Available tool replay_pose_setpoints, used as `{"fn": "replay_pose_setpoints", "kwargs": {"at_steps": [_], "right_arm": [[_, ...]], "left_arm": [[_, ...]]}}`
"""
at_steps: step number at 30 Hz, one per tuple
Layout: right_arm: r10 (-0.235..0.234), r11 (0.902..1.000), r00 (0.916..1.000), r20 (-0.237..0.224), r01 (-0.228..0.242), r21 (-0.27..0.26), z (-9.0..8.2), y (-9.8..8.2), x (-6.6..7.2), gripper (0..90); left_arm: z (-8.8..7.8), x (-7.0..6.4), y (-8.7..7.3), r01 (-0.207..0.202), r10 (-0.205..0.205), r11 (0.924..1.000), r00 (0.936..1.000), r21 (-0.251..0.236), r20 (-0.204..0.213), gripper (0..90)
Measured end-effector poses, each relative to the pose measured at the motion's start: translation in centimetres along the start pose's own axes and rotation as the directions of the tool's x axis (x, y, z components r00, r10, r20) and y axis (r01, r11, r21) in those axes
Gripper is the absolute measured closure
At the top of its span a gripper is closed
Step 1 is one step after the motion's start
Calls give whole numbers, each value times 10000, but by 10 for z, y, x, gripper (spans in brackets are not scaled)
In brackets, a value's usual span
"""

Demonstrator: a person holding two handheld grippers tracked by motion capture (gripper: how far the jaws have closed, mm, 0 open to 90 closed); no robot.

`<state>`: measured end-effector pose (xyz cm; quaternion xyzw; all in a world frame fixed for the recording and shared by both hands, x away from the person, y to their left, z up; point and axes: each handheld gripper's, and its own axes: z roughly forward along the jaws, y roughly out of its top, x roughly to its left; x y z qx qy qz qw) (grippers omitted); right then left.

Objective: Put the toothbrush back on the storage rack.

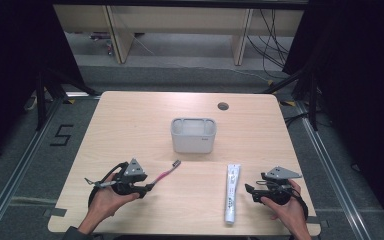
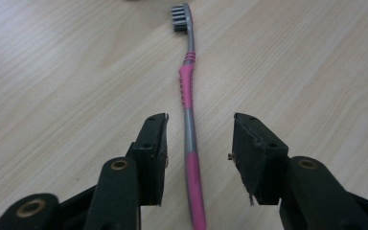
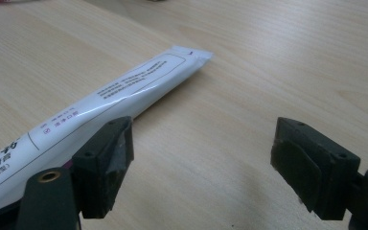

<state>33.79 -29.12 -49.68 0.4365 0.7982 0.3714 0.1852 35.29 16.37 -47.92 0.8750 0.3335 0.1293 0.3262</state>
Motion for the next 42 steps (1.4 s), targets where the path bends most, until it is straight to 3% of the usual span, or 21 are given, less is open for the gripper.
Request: {"fn": "replay_pose_setpoints", "kwargs": {"at_steps": [3, 7, 8, 10, 13, 15, 19, 20, 24, 28, 29, 31, 32, 33, 34, 35, 36, 38, 39, 41, 42], "right_arm": [[41, 10000, 9998, -212, -40, 59, 1, 0, 0, 231], [-28, 10000, 10000, -56, 29, 78, 0, 0, 0, 232], [244, 9995, 9996, -112, -242, 224, 0, 0, 3, 232], [306, 9994, 9994, -133, -303, 194, 1, 0, 4, 232], [117, 9999, 9999, -124, -117, 46, 2, 0, 2, 232], [-72, 10000, 9999, -156, 73, 27, 3, 0, 0, 232], [39, 9999, 9996, -277, -36, 113, 3, 0, 1, 232], [-112, 9999, 9999, -57, 113, 73, 2, 0, 1, 232], [-268, 9996, 9996, -35, 268, 113, 2, 1, 1, 232], [-63, 9998, 9999, -102, 65, 204, 2, 1, 3, 232], [-297, 9994, 9996, -28, 297, 174, 2, 1, 2, 232], [-294, 9994, 9996, -34, 294, 163, 2, 1, 1, 232], [-287, 9995, 9996, -43, 288, 159, 2, 1, 1, 232], [-284, 9995, 9996, -49, 285, 159, 2, 1, 1, 233], [-317, 9993, 9995, -30, 318, 202, 2, 1, 1, 233], [114, 9995, 9996, -244, -107, 284, 3, 0, 5, 233], [-20, 9997, 9998, -200, 25, 246, 3, 1, 4, 233], [-313, 9994, 9995, -102, 314, 141, 3, 1, 2, 233], [-62, 9998, 9998, -203, 66, 199, 3, 1, 4, 234], [-59, 9998, 9998, -209, 64, 201, 3, 1, 4, 234], [-331, 9994, 9994, -136, 332, 123, 3, 1, 2, 235]], "left_arm": [[6, 2, 3, -8, 8, 9997, 10000, 234, -2, 568], [16, 7, 12, -249, 242, 9971, 9997, 726, 100, 617], [21, 7, 16, -282, 275, 9955, 9996, 905, 86, 625], [24, 8, 21, -387, 386, 9936, 9993, 1059, 23, 648], [26, 9, 25, -432, 421, 9915, 9990, 1231, 121, 667], [30, 10, 31, -489, 437, 9850, 9984, 1653, 351, 675], [35, 10, 34, -543, 485, 9828, 9981, 1766, 372, 696], [38, 10, 35, -488, 427, 9816, 9984, 1845, 372, 702], [45, 13, 38, -447, 375, 9803, 9985, 1926, 411, 740], [49, 15, 41, -595, 468, 9716, 9971, 2292, 605, 769], [50, 15, 42, -679, 548, 9696, 9966, 2350, 617, 774], [51, 14, 43, -706, 572, 9688, 9964, 2378, 629, 789], [51, 15, 45, -877, 716, 9634, 9948, 2535, 718, 793], [51, 15, 45, -877, 716, 9634, 9948, 2535, 718, 797], [52, 15, 48, -973, 798, 9564, 9941, 2755, 741, 802], [52, 15, 48, -973, 798, 9564, 9941, 2755, 741, 807], [53, 13, 50, -1036, 859, 9503, 9937, 2935, 725, 807], [54, 12, 51, -938, 755, 9497, 9945, 2989, 722, 808], [54, 12, 54, -1149, 926, 9396, 9922, 3223, 838, 810], [55, 12, 57, -1216, 961, 9303, 9913, 3460, 899, 809], [56, 11, 58, -1185, 920, 9254, 9917, 3601, 900, 809]]}}
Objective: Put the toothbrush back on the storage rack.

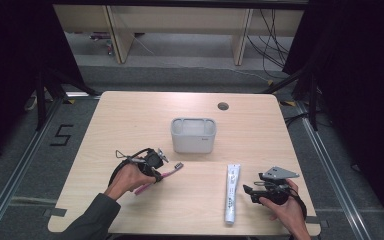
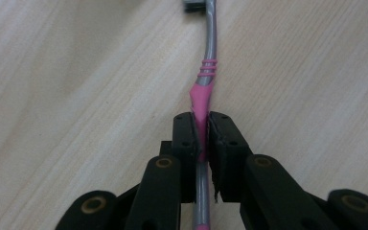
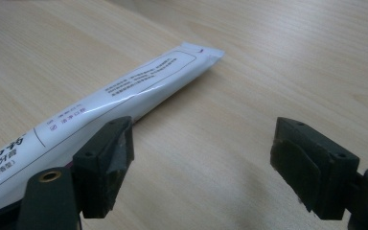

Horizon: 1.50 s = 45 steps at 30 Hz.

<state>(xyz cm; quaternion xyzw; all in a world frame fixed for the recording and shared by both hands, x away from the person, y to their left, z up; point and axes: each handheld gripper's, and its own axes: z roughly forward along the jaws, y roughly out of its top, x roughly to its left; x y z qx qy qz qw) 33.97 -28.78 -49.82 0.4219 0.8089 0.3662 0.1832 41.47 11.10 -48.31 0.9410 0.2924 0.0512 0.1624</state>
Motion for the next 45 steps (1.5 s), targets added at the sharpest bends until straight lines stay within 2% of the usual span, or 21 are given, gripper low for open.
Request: {"fn": "replay_pose_setpoints", "kwargs": {"at_steps": [1, 3, 8, 13, 21, 25, 26, 28, 31, 32, 35, 36, 37, 38, 39, 40, 41, 42, 43, 44, 45], "right_arm": [[220, 9997, 9997, -73, -220, 50, 0, 0, 2, 235], [266, 9996, 9996, -89, -266, 74, 0, 0, 2, 236], [228, 9997, 9997, -81, -228, 33, 0, 0, 2, 237], [235, 9997, 9997, -94, -235, 34, 0, 0, 2, 238], [192, 9998, 9998, -65, -192, -31, 0, 0, 1, 240], [46, 10000, 10000, -63, -46, -71, 0, 0, 0, 240], [35, 10000, 10000, -34, -35, -76, 0, 0, 0, 240], [262, 9997, 9995, -195, -261, 20, 1, 0, 1, 240], [58, 10000, 10000, 36, -58, -50, 0, 0, -1, 240], [70, 10000, 10000, 25, -70, -50, 0, 0, -1, 240], [75, 10000, 10000, 35, -75, -45, -1, 0, -1, 240], [92, 9999, 9999, 52, -91, -52, -1, 0, -1, 240], [92, 9999, 9999, 52, -91, -52, -1, 0, -1, 240], [45, 9999, 10000, -84, -46, -131, 1, 0, -2, 240], [63, 10000, 10000, -47, -63, -61, 0, 0, -1, 240], [96, 10000, 9999, 51, -96, -8, -1, 0, -1, 240], [96, 10000, 9999, 51, -96, -8, -1, 0, -1, 240], [110, 9999, 9999, 42, -110, -6, -1, 0, -1, 240], [93, 10000, 9999, 44, -93, -10, -1, 0, -1, 240], [94, 10000, 9999, 43, -94, -13, -1, 0, -1, 240], [269, 9996, 9996, -7, -269, 21, -1, -1, 0, 240]], "left_arm": [[0, 0, 0, 0, 0, 10000, 10000, 0, 0, 809], [0, -1, 4, -176, 177, 9989, 9998, 429, -12, 808], [0, -3, 10, -257, 257, 9958, 9997, 879, 16, 807], [1, -2, 13, -402, 389, 9930, 9992, 1115, 131, 816], [-1, -4, 12, -685, 683, 9924, 9977, 1025, 48, 825], [-9, -2, 10, -592, 590, 9961, 9982, 657, 59, 826], [-15, -2, 9, -509, 506, 9981, 9987, 360, 92, 826], [-21, -2, 8, -508, 508, 9987, 9987, 79, 20, 826], [-26, -2, 7, -477, 477, 9987, 9989, -175, 19, 826], [-31, -1, 5, -416, 426, 9975, 9990, -577, 160, 826], [-34, 0, 4, -381, 389, 9950, 9992, -926, 71, 826], [-38, 0, 2, -321, 320, 9918, 9995, -1238, -27, 826], [-38, 0, 2, -321, 320, 9918, 9995, -1238, -27, 826], [-43, -1, 1, -115, 124, 9861, 9999, -1660, 41, 827], [-43, -1, 1, -115, 124, 9861, 9999, -1660, 41, 827], [-49, 0, 0, -33, 49, 9789, 10000, -2044, 77, 827], [-49, 0, 0, -33, 49, 9789, 10000, -2044, 77, 827], [-54, 1, 0, -57, 63, 9710, 10000, -2391, 19, 827], [-54, 1, 0, -57, 63, 9710, 10000, -2391, 19, 827], [-58, 2, -1, 53, -40, 9622, 10000, -2722, 55, 827], [-60, 2, -1, 88, -51, 9599, 9999, -2803, 138, 827]]}}
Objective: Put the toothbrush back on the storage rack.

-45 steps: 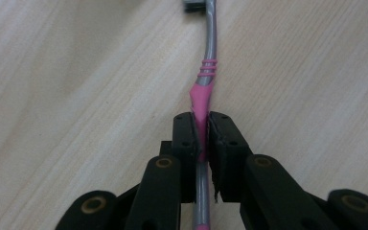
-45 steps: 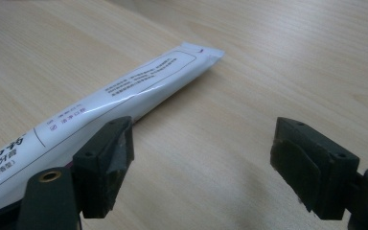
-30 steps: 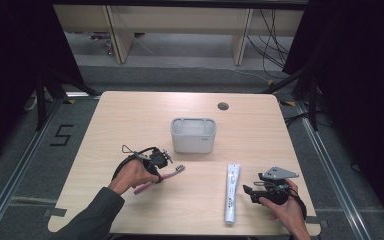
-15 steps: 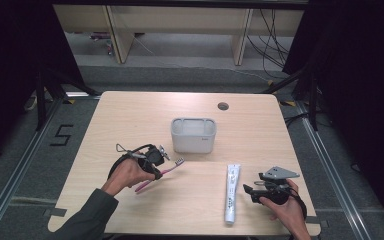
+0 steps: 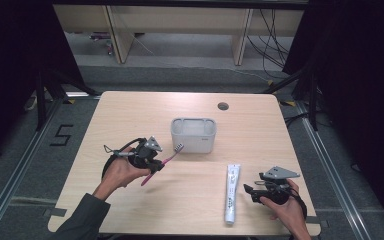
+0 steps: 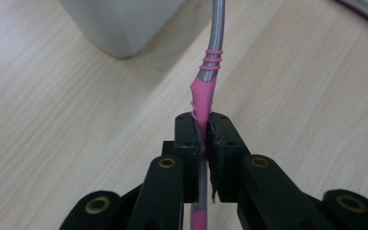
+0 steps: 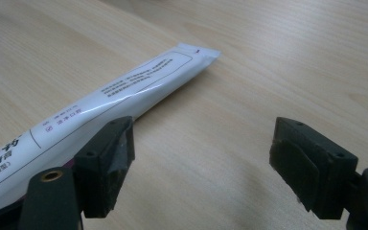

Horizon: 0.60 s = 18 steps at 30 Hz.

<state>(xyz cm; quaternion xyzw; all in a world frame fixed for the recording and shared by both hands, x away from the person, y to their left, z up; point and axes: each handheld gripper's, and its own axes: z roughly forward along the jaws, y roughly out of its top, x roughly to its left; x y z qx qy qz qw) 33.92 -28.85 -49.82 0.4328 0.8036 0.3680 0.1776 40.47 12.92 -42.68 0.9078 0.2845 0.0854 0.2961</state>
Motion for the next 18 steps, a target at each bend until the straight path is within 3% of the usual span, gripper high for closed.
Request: {"fn": "replay_pose_setpoints", "kwargs": {"at_steps": [6, 7, 8, 9, 11, 12, 14, 15, 17, 18], "right_arm": [[6, 10000, 10000, 7, -6, 8, 0, 0, 0, 240], [9, 10000, 10000, 1, -9, 2, 0, 0, 0, 240], [9, 10000, 10000, 1, -9, 2, 0, 0, 0, 240], [-164, 9999, 9999, 49, 164, -47, 0, 0, -2, 240], [-165, 9999, 9999, 51, 165, -51, 0, 0, -2, 240], [-174, 9998, 9998, 57, 174, -52, 0, 0, -2, 240], [-197, 9998, 9998, 70, 197, -45, 0, 0, -2, 240], [-197, 9998, 9998, 70, 197, -45, 0, 0, -2, 240], [-180, 9998, 9998, 80, 180, -17, 0, 0, -2, 240], [-180, 9998, 9998, 80, 180, -17, 0, 0, -2, 240]], "left_arm": [[-6, 1, 3, 78, -81, 9984, 10000, -566, -46, 827], [-8, 2, 4, 179, -186, 9960, 9998, -880, -66, 827], [-8, 2, 4, 179, -186, 9960, 9998, -880, -66, 827], [-9, 3, 5, 259, -267, 9917, 9996, -1263, -47, 827], [-9, 5, 5, 307, -316, 9899, 9995, -1382, -48, 827], [-10, 9, 6, 410, -420, 9823, 9991, -1828, -13, 827], [-12, 12, 6, 618, -664, 9728, 9977, -2232, -128, 826], [-12, 12, 6, 618, -664, 9728, 9977, -2232, -128, 826], [-15, 15, 8, 846, -959, 9537, 9951, -2885, -252, 827], [-15, 15, 8, 846, -959, 9537, 9951, -2885, -252, 827]]}}
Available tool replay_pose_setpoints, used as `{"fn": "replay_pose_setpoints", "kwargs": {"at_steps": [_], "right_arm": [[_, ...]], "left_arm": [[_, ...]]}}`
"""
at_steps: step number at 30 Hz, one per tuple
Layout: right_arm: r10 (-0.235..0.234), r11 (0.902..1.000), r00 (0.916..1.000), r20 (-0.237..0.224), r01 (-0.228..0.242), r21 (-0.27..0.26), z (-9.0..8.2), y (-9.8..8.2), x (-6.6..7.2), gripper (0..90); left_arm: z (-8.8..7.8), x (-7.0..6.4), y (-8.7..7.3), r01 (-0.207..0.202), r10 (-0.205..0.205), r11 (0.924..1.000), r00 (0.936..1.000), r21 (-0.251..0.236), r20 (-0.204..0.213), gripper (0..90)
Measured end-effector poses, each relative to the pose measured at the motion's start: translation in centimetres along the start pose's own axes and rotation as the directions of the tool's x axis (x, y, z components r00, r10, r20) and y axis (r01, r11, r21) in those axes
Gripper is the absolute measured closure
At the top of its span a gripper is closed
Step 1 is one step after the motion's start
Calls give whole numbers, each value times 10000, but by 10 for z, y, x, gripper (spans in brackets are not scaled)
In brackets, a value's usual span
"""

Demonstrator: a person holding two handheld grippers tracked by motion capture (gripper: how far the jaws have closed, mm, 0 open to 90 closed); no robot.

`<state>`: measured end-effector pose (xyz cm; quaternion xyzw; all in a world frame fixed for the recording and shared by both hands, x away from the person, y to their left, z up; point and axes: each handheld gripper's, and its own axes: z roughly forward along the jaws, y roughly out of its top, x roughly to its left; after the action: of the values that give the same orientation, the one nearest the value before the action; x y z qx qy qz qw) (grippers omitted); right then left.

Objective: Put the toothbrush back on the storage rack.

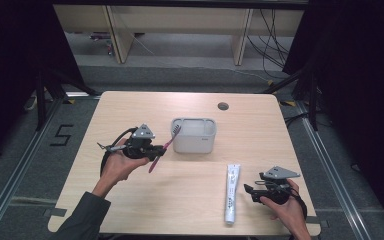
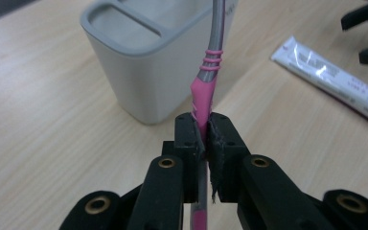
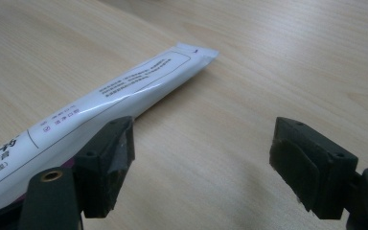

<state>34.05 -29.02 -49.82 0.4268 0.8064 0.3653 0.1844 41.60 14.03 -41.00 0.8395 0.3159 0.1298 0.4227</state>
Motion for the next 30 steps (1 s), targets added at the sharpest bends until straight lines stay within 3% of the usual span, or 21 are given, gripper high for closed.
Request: {"fn": "replay_pose_setpoints", "kwargs": {"at_steps": [1, 2, 3, 4, 5, 6, 7, 9, 10, 11, 14, 15, 18, 20, 30], "right_arm": [[8, 10000, 10000, -15, -8, -13, 0, 0, 0, 240], [-2, 10000, 10000, -2, 2, -13, 0, 0, 0, 240], [2, 10000, 10000, -24, -2, -23, 0, 0, 0, 240], [2, 10000, 10000, -24, -2, -23, 0, 0, 0, 240], [2, 10000, 10000, -14, -2, -9, 0, 0, 0, 240], [2, 10000, 10000, -14, -2, -9, 0, 0, 0, 240], [55, 10000, 9999, -85, -55, -23, 1, 0, 0, 240], [61, 10000, 9999, -84, -62, -28, 1, 0, 0, 240], [6, 10000, 10000, 3, -6, -11, 0, 0, 0, 240], [9, 10000, 10000, 12, -9, -28, 0, 0, 0, 240], [61, 10000, 10000, -76, -61, -19, 1, 0, 0, 240], [-5, 10000, 10000, 14, 5, 7, 0, 0, 0, 240], [53, 10000, 10000, -67, -53, 4, 1, 0, 0, 240], [0, 10000, 10000, 12, 0, 0, 0, 0, 0, 240], [5, 10000, 10000, -5, -5, -16, 0, 0, 0, 240]], "left_arm": [[-2, 3, 1, 177, -181, 9989, 9998, -431, -88, 826], [-2, 3, 1, 177, -181, 9989, 9998, -431, -88, 826], [-2, 6, 2, 288, -311, 9956, 9992, -890, -245, 826], [-2, 6, 2, 288, -311, 9956, 9992, -890, -245, 826], [-1, 9, 3, 536, -574, 9904, 9980, -1272, -257, 826], [-1, 9, 3, 536, -574, 9904, 9980, -1272, -257, 826], [-2, 12, 4, 778, -838, 9845, 9960, -1569, -320, 826], [-2, 14, 5, 835, -916, 9817, 9950, -1711, -397, 826], [-2, 16, 6, 998, -1106, 9748, 9929, -1993, -436, 826], [-2, 17, 8, 977, -1117, 9727, 9922, -2105, -555, 826], [-3, 18, 11, 1045, -1202, 9694, 9910, -2221, -584, 826], [-3, 18, 14, 1109, -1320, 9621, 9888, -2493, -697, 826], [-4, 19, 19, 1139, -1379, 9578, 9877, -2640, -742, 826], [-4, 19, 26, 1137, -1417, 9509, 9868, -2879, -782, 826], [2, 19, 45, 1055, -1404, 9435, 9860, -3142, -905, 826]]}}
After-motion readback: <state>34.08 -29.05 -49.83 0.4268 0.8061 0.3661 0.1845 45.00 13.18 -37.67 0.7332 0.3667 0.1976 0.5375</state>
